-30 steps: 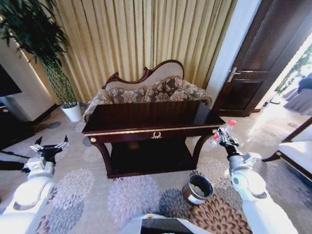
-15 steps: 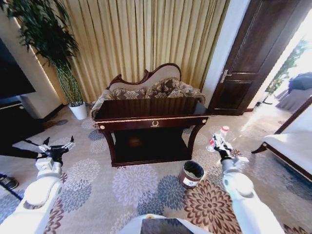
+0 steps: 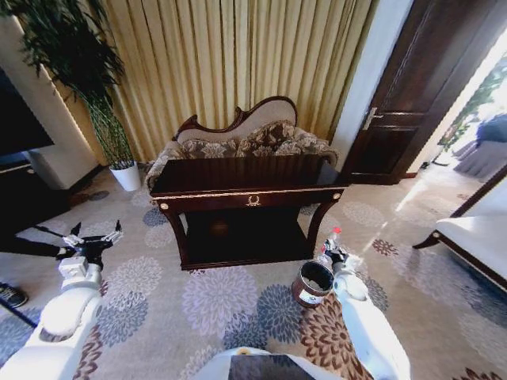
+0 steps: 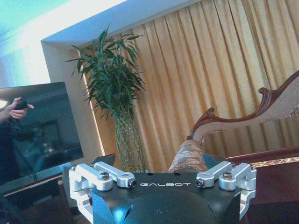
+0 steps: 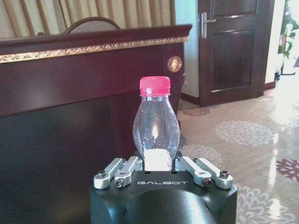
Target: Move to the front of the table and place the trash on the table into the trash bin.
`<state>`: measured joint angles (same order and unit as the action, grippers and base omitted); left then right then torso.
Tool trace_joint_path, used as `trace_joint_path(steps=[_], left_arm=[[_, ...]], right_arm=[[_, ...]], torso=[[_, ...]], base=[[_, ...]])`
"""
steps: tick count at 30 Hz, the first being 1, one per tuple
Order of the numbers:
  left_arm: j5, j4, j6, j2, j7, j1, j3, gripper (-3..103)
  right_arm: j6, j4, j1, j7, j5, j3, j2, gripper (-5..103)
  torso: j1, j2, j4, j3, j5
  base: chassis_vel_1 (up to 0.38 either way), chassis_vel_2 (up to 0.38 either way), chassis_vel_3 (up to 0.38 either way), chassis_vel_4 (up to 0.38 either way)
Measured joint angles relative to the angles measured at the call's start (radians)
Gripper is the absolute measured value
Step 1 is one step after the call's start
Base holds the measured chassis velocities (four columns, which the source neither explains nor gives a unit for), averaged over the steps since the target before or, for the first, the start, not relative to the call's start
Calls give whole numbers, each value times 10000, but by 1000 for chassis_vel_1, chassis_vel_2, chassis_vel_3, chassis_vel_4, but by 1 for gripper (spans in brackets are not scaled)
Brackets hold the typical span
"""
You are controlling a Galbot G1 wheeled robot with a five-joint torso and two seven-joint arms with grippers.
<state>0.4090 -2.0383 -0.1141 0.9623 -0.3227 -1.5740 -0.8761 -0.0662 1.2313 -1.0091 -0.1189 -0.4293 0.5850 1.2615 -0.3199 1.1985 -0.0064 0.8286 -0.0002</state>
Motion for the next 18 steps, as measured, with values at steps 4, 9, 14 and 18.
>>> trace_joint_path(steps=[4,9,14,18], left_arm=[[-35,-8,82,59,-2,-90,-38,100],[-52,-91,133,137,2,-257,-168,100],[-47,-104,191,145,25,-322,-285,100],[-43,-34,216,114,41,-255,-246,100]], right_arm=[[50,-830,660,0,14,-286,109,25],[316,-2118,1482,1,335,-725,305,25],[318,-1655,1327,1,377,-716,200,25],[313,-1457,1189,1,252,-599,33,25]], torso=[[-3,-2,1,1,-3],[-12,-8,2,6,4],[-6,-4,-1,1,0],[-6,-5,-3,2,2]], base=[[0,0,0,0],[0,0,0,0],[0,0,0,0],[0,0,0,0]])
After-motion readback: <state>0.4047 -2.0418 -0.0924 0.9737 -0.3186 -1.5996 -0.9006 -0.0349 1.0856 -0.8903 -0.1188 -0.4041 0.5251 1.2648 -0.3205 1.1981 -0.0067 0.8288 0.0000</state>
